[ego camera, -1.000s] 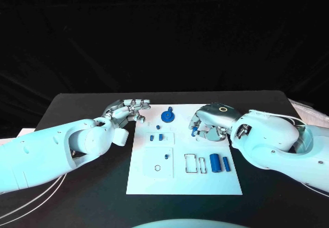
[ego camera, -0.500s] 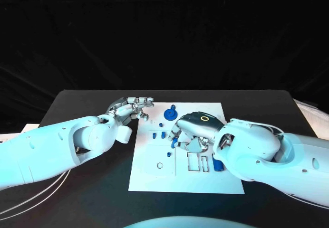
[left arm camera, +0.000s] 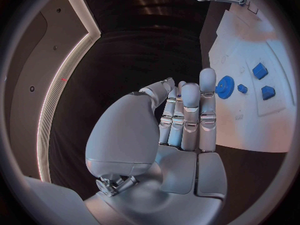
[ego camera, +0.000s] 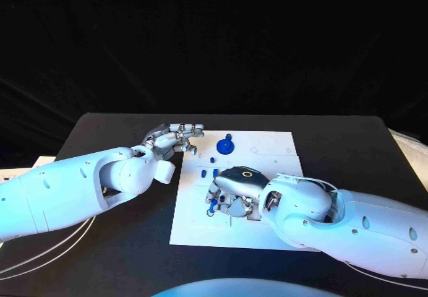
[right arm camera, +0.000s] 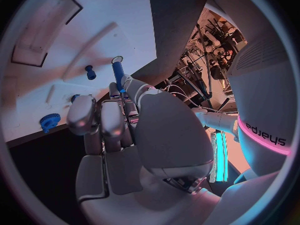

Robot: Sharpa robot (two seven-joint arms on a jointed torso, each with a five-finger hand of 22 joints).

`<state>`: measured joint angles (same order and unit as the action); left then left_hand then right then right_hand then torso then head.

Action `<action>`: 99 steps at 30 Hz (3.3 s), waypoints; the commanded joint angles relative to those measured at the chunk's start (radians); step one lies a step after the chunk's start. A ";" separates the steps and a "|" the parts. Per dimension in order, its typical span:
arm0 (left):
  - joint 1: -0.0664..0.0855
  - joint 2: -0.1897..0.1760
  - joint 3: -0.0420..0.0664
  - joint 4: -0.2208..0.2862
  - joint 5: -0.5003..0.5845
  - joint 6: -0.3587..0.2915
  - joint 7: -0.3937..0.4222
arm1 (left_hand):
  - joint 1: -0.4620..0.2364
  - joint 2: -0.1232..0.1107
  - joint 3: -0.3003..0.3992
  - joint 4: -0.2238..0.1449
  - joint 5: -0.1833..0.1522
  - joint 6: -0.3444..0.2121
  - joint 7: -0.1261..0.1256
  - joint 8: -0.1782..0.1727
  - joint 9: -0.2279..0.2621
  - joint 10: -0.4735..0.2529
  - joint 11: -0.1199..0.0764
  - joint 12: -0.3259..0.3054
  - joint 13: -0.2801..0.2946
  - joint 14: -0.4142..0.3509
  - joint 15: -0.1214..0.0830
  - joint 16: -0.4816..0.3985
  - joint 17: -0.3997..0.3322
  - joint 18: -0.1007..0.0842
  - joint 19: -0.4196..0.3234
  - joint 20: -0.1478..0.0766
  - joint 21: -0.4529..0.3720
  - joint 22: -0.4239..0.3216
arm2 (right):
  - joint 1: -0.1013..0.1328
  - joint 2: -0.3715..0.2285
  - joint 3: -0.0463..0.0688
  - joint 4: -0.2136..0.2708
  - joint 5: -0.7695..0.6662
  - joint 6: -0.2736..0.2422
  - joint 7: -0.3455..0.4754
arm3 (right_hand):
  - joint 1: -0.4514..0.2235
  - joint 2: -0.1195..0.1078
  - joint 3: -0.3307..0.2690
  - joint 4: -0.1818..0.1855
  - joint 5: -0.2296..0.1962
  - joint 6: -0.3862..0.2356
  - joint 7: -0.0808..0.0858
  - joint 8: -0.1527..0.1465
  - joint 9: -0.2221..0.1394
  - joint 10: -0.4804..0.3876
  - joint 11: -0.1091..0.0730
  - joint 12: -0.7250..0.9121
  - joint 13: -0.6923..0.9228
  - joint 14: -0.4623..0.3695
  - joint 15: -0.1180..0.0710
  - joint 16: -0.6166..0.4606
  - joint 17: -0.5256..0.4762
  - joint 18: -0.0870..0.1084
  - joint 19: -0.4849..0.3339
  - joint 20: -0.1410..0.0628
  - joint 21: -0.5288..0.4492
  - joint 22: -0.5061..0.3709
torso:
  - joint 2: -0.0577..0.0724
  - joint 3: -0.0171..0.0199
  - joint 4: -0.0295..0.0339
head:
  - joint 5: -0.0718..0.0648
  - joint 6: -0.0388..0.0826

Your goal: Assemble the parts on the task board

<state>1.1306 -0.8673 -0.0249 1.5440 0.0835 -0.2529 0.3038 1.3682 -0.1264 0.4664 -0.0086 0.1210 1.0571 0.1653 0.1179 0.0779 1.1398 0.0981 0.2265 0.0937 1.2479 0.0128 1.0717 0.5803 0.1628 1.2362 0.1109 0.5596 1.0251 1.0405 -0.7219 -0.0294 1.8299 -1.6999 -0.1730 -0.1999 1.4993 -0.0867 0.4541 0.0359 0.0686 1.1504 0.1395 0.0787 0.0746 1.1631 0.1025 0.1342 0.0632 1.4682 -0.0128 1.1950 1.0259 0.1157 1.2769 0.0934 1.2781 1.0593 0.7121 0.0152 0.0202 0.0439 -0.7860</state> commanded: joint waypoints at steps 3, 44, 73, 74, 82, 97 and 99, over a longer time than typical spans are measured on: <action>0.000 0.003 0.001 0.000 -0.004 0.019 0.004 | 0.002 0.007 -0.006 -0.002 -0.003 -0.003 0.006 0.006 -0.001 -0.007 -0.003 0.004 0.002 -0.008 -0.002 -0.004 -0.002 0.016 -0.005 0.000 -0.005 -0.002 | -0.009 0.016 -0.002 -0.019 -0.009 0.015 0.026 | 0.008 0.006 0.006 0.001 0.004 0.002 0.004 -0.006 -0.001 0.040 -0.030 0.003 0.001 0.019 0.001 0.005 -0.001 -0.007 0.002 -0.001 0.003 -0.001 | 0.000 0.0012 0.0003 | 0.003 -0.005; 0.000 0.001 0.001 -0.002 -0.010 0.019 -0.004 | 0.003 0.008 -0.007 -0.003 -0.003 -0.005 0.006 0.006 -0.002 -0.009 -0.003 0.006 0.002 -0.008 -0.002 -0.004 -0.004 0.017 -0.005 0.000 -0.008 -0.004 | -0.022 0.014 -0.015 -0.033 -0.070 -0.035 -0.001 | -0.120 -0.067 -0.183 0.027 0.038 -0.147 0.014 -0.015 -0.008 -0.212 0.013 -0.044 0.004 -0.009 0.037 -0.057 -0.091 0.021 -0.088 0.034 -0.100 -0.146 | -0.001 0.0024 -0.0013 | 0.000 -0.004; -0.002 -0.009 0.000 0.022 -0.015 0.022 -0.006 | 0.004 0.008 -0.007 -0.004 -0.002 -0.005 0.006 0.006 -0.002 -0.009 -0.003 0.006 0.002 -0.009 -0.002 -0.005 -0.006 0.017 -0.006 0.000 -0.010 -0.006 | 0.088 -0.466 -0.023 0.165 0.322 -0.052 -0.312 | -0.204 -0.042 -0.415 0.218 0.199 -0.124 -0.026 0.063 0.008 0.179 -0.074 0.698 0.607 0.051 -0.037 0.171 0.189 -0.049 0.120 -0.032 0.134 0.211 | -0.003 -0.0043 -0.0227 | -0.100 0.034; -0.002 -0.009 0.000 0.023 -0.015 0.022 -0.006 | 0.004 0.008 -0.007 -0.004 -0.002 -0.005 0.006 0.006 -0.002 -0.009 -0.003 0.006 0.002 -0.009 -0.002 -0.005 -0.006 0.017 -0.006 0.000 -0.010 -0.006 | 0.088 -0.475 -0.026 0.167 0.325 -0.047 -0.323 | -0.199 -0.036 -0.438 0.233 0.206 -0.129 -0.026 0.076 0.010 0.169 -0.075 0.789 0.712 0.052 -0.034 0.182 0.203 -0.050 0.122 -0.031 0.140 0.220 | -0.003 -0.0045 -0.0236 | -0.099 0.034; -0.002 -0.007 0.000 0.021 -0.015 0.024 -0.007 | 0.004 0.008 -0.007 -0.004 -0.002 -0.005 0.006 0.006 -0.002 -0.009 -0.003 0.006 0.002 -0.009 -0.002 -0.005 -0.006 0.017 -0.006 0.000 -0.010 -0.006 | 0.078 -0.502 -0.042 0.188 0.286 -0.005 -0.372 | -0.235 0.008 -0.537 0.254 0.208 -0.138 -0.029 0.139 0.018 0.177 -0.075 0.994 0.974 0.054 -0.031 0.212 0.244 -0.056 0.133 -0.026 0.160 0.253 | -0.004 -0.0054 -0.0237 | -0.103 0.033; -0.003 -0.008 0.000 0.017 -0.015 0.025 -0.007 | 0.004 0.008 -0.007 -0.004 -0.002 -0.005 0.006 0.006 -0.002 -0.009 -0.003 0.006 0.002 -0.009 -0.002 -0.005 -0.006 0.017 -0.006 0.000 -0.010 -0.006 | 0.050 -0.467 -0.046 0.185 0.252 -0.001 -0.376 | -0.245 0.032 -0.582 0.253 0.217 -0.140 -0.033 0.175 0.024 0.223 -0.078 1.101 1.114 0.064 -0.032 0.250 0.307 -0.065 0.156 -0.027 0.183 0.295 | -0.003 -0.0055 -0.0250 | -0.095 0.027; -0.003 -0.007 0.000 0.016 -0.015 0.025 -0.008 | 0.004 0.008 -0.007 -0.004 -0.002 -0.005 0.006 0.006 -0.002 -0.009 -0.003 0.006 0.002 -0.009 -0.002 -0.005 -0.006 0.017 -0.006 0.000 -0.010 -0.006 | 0.045 -0.458 -0.046 0.181 0.248 -0.001 -0.376 | -0.243 0.035 -0.583 0.253 0.219 -0.141 -0.033 0.177 0.024 0.225 -0.078 1.105 1.119 0.064 -0.032 0.252 0.309 -0.065 0.156 -0.027 0.183 0.296 | -0.003 -0.0049 -0.0246 | -0.094 0.026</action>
<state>1.1281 -0.8763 -0.0250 1.5591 0.0728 -0.2478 0.2925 1.3682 -0.1264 0.4637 -0.0114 0.1210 1.0534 0.1690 0.1179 0.0771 1.1362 0.0945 0.2265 0.0938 1.2442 0.0093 1.0717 0.5753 0.1628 1.2362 0.1109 0.5537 1.0206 1.0886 -1.1831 -0.0749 2.0125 -1.4256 -0.1914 -0.5642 1.2554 -0.0604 -0.1226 0.2871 0.2826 1.0130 0.1120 0.2518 0.0975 1.3807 0.0241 1.2335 1.1807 1.4685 -0.0484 1.4430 1.3081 0.0609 1.4272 0.0682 1.4561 1.3080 0.7091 0.0096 -0.0043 -0.0507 -0.7585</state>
